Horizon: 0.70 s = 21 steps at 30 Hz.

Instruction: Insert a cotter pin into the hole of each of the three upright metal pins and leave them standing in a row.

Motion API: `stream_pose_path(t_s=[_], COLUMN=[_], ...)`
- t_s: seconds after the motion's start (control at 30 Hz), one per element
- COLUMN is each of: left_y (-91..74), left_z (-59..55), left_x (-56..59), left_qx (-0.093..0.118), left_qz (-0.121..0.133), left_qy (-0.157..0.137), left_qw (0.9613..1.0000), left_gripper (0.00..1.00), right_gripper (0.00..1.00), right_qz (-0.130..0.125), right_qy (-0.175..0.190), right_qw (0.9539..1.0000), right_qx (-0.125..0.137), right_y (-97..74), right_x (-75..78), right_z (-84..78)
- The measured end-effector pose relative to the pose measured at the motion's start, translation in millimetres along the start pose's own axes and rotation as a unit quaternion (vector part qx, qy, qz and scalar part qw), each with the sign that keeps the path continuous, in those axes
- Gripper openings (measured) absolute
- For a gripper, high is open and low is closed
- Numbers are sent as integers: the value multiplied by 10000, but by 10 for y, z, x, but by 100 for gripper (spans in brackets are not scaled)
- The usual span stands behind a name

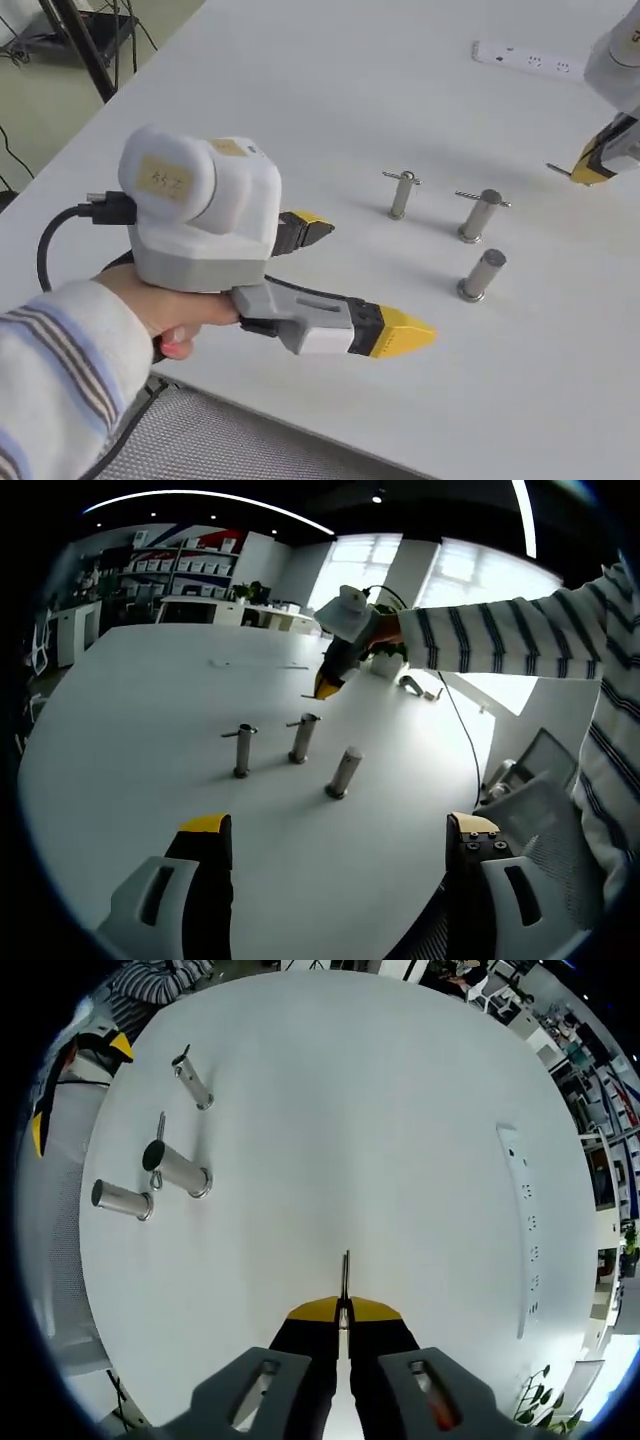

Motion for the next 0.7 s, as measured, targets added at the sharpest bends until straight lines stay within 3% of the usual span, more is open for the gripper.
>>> stream_pose_path(t_s=[0.37,0.7], left_y=[125,192], left_z=[43,154], left_x=[85,92], left_qx=[-113,63], left_qz=[-185,-250], left_qy=[33,-167], left_qw=[9998,9995], left_gripper=[83,71], right_gripper=[0,0], right_qz=[-192,-475], right_qy=[-250,-714], right_qw=[9980,9926], right_qx=[549,860], right_y=[-368,-666], right_x=[-266,-495], right_z=[178,297])
Point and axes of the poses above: the centre of the closed fingertips' face, and the gripper's own axes: y roughly forward along the fingers, x roughly to its right, z roughly out of its top, the point moved 3 cm from there along -y, roughly backward along the fingers, and after that the axes turned 9 degrees about x, right-handed, at the moved point
